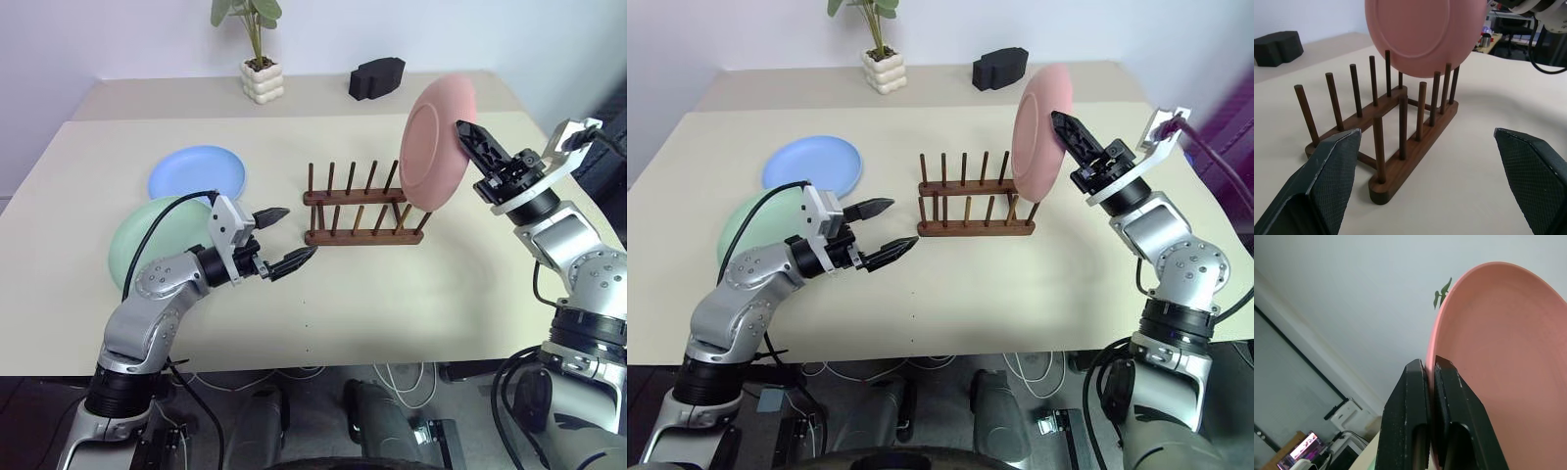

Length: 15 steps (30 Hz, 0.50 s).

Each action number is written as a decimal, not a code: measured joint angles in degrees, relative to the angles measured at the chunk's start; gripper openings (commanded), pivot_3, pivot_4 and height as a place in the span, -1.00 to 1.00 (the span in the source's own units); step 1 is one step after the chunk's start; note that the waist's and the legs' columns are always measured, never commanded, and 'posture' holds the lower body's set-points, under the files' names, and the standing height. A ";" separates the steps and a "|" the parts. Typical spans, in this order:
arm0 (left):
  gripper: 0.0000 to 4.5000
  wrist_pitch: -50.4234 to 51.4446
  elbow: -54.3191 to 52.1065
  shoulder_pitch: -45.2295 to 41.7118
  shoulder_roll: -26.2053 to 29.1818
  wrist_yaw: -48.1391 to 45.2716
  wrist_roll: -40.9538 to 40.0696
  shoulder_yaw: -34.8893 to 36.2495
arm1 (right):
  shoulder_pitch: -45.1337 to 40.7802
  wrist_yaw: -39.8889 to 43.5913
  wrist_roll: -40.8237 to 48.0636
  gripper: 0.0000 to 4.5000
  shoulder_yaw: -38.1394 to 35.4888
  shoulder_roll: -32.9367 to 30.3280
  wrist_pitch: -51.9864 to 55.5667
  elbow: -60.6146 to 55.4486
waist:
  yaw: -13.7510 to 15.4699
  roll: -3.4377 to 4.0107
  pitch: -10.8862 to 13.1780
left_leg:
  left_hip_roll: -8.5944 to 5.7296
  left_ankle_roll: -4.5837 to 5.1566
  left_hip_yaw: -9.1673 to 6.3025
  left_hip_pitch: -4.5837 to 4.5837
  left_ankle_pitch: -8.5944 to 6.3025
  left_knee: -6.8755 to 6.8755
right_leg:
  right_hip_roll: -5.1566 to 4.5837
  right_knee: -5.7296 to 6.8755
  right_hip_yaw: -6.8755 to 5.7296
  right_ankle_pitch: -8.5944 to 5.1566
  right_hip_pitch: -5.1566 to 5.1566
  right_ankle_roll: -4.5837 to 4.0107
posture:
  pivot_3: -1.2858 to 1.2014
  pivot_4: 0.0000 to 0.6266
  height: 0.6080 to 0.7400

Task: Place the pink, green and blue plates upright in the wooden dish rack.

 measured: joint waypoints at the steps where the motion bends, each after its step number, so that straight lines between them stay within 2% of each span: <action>1: 1.00 -0.06 0.00 0.00 0.00 0.00 0.01 0.00 | 0.19 -0.02 -0.02 -0.85 0.00 0.04 0.02 0.29 | 0.00 0.00 0.00 | 0.00 0.00 0.01 0.00 0.00 0.00 | 0.00 0.00 0.00 0.00 0.00 0.00 | 0.03 -0.52 0.93; 4: 1.00 -0.55 0.00 0.10 0.00 0.00 0.06 0.00 | 0.32 -0.02 -0.11 -0.43 0.00 0.11 0.03 1.06 | 0.00 0.00 0.00 | 0.00 0.00 0.00 0.00 0.00 0.00 | 0.00 -0.01 0.00 0.00 0.00 0.00 | 0.03 -0.52 0.93; 8: 1.00 -0.97 0.00 0.36 0.00 0.00 0.10 0.00 | 0.32 0.00 -0.26 0.49 0.00 0.12 0.01 1.29 | 0.00 0.00 0.00 | 0.00 0.00 0.00 0.00 0.00 0.00 | 0.00 -0.01 0.00 0.00 0.00 0.00 | 0.03 -0.52 0.93; 10: 1.00 -0.99 0.01 0.62 0.00 0.00 0.12 0.00 | 0.32 -0.01 -0.63 0.89 -0.01 0.12 -0.06 1.31 | -0.01 0.00 0.00 | 0.00 0.00 0.00 0.00 0.00 0.00 | 0.00 -0.01 0.00 0.00 0.00 0.00 | 0.03 -0.52 0.93; 11: 1.00 -1.00 0.01 0.69 0.00 0.01 0.13 0.00 | 0.32 -0.01 -0.75 0.97 -0.01 0.12 -0.11 1.33 | -0.01 0.00 0.00 | 0.00 0.00 0.00 0.00 0.00 0.00 | 0.00 -0.01 0.00 0.00 -0.01 0.00 | 0.03 -0.52 0.93; 15: 1.00 -1.15 0.05 0.71 0.00 0.02 0.19 0.00 | 0.19 -0.07 -3.03 0.97 -0.13 0.12 -2.31 2.00 | 0.00 0.00 0.00 | 0.00 0.00 0.01 -0.01 0.00 0.00 | 0.00 -0.02 0.00 -0.01 -0.01 0.01 | 0.03 -0.52 0.93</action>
